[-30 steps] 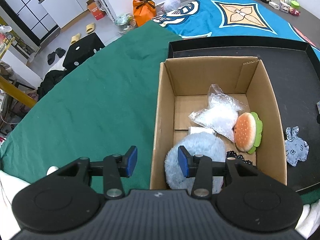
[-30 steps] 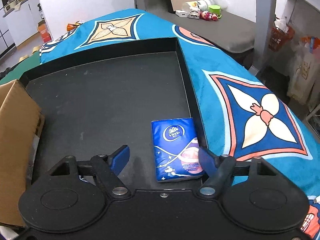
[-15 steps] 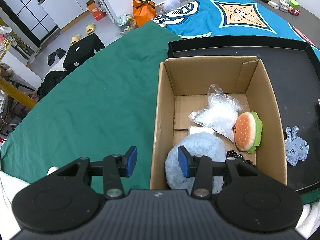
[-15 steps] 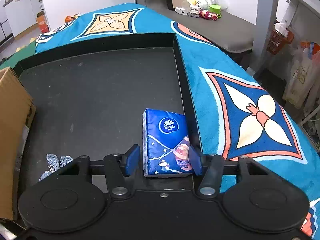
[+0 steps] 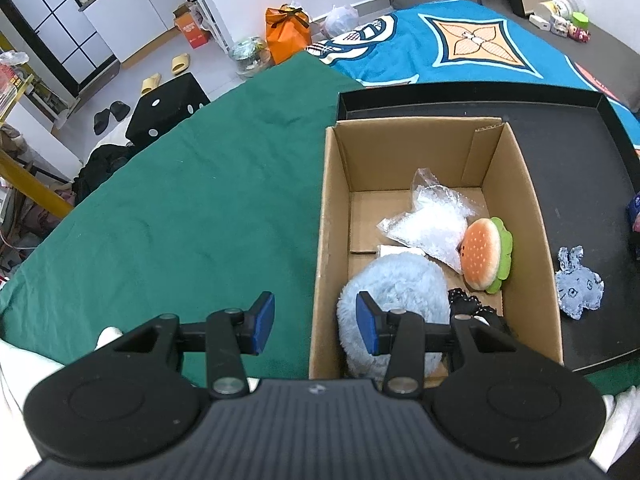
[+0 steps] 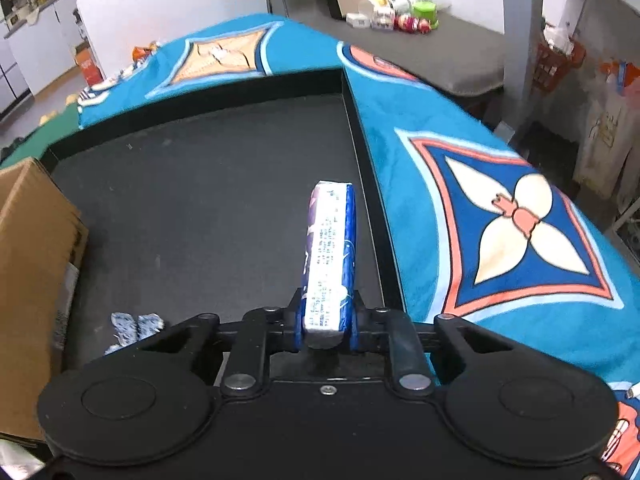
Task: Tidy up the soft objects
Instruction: 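Carry the tissue packet with the right gripper into the box and release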
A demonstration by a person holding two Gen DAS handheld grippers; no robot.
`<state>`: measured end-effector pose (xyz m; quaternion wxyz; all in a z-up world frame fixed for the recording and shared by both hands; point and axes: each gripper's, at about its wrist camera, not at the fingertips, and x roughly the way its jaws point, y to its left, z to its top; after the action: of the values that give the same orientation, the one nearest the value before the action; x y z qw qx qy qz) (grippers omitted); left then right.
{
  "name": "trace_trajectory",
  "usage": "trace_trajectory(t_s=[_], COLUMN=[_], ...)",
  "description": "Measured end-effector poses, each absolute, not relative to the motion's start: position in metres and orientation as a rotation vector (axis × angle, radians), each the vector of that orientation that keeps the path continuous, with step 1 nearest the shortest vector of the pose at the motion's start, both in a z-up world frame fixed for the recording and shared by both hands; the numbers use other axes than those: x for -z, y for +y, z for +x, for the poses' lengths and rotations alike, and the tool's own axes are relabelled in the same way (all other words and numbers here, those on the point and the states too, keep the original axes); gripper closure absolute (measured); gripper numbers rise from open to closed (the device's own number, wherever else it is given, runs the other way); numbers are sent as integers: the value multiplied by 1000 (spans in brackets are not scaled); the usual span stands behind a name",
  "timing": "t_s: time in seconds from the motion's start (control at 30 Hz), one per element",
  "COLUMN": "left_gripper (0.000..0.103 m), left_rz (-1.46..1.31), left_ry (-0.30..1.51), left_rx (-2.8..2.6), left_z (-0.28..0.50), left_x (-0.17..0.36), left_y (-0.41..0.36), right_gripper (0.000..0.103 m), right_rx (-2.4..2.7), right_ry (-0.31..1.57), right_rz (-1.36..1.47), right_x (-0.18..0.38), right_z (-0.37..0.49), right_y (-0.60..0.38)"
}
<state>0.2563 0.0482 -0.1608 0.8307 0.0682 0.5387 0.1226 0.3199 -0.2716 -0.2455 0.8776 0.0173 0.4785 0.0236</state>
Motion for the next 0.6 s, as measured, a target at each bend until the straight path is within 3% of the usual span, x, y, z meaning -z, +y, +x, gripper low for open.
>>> trace_trajectory(t_s=[0.6], left_gripper=[60], left_rz=[98], left_ry=[1116], left_rx=[-240], left_z=[239], left_x=[154], left_y=[55], right_gripper=[83], right_rx=[-164], right_ry=[909], right_rz=[18], right_x=[199], right_z=[309], right_y=[-252])
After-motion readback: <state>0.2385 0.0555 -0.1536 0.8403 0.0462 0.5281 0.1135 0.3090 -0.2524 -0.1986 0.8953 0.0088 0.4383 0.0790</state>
